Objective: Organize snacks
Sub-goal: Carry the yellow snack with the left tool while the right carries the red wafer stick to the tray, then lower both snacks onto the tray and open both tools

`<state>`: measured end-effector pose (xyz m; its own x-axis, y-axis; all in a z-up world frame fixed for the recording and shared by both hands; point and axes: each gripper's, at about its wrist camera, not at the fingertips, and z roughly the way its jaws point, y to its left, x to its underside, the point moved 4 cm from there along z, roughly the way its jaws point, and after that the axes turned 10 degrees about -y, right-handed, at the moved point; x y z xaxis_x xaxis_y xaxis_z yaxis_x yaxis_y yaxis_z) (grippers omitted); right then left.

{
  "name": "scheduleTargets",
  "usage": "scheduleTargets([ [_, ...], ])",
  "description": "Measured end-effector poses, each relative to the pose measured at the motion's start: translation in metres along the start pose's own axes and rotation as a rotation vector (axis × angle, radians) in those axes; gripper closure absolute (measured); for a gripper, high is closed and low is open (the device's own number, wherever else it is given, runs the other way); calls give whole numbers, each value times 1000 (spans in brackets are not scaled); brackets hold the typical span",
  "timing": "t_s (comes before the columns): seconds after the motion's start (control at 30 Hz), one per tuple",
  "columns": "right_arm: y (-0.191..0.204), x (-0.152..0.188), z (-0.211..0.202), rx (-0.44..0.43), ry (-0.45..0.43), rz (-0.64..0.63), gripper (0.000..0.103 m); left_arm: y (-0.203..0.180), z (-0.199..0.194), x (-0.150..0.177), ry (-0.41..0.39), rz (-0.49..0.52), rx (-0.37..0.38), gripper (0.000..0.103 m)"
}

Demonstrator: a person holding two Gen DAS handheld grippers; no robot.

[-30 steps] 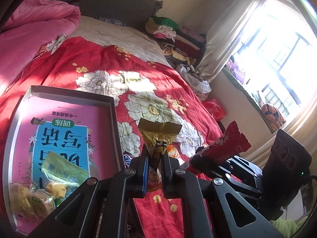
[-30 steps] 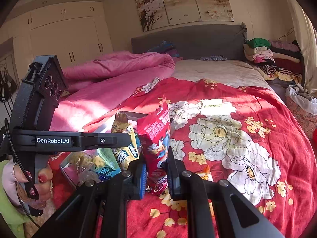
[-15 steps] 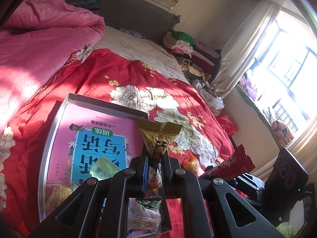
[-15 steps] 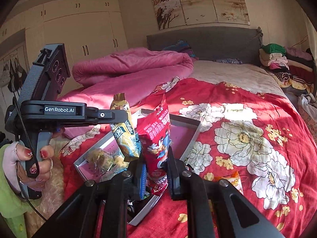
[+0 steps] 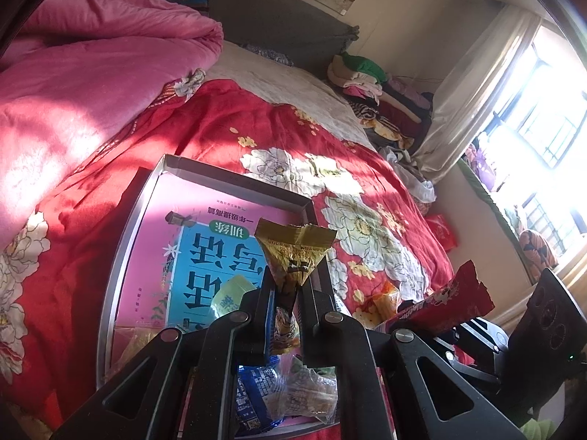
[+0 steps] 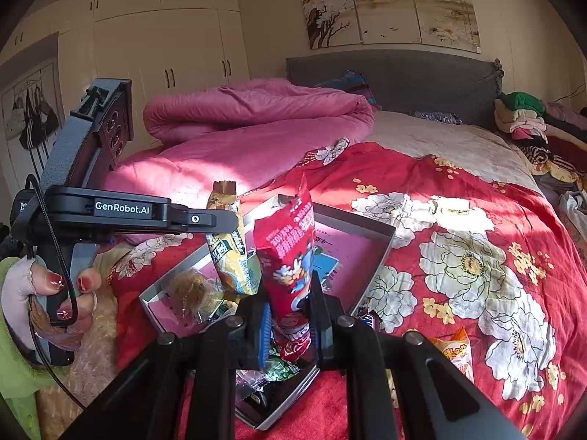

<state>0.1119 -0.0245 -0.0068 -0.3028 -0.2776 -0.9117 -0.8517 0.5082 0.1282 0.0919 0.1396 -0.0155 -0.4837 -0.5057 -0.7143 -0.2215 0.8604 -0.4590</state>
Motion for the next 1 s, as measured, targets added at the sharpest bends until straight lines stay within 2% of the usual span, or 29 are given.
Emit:
scheduleTargets([
  [0.37,8,3,14,24,13,-39,86,10,11,8,26,6,-44,93],
  [0.63,19,22,32,39,85,-128,86,16,18,14,55,-3,-63,93],
  [0.93,26,34,34,-18,135,-103,84,22,20,14,60,-32,-70,93],
  [1.0,27,35,33,-32,136,-94,80,25,20,14,63,-41,-74,93],
])
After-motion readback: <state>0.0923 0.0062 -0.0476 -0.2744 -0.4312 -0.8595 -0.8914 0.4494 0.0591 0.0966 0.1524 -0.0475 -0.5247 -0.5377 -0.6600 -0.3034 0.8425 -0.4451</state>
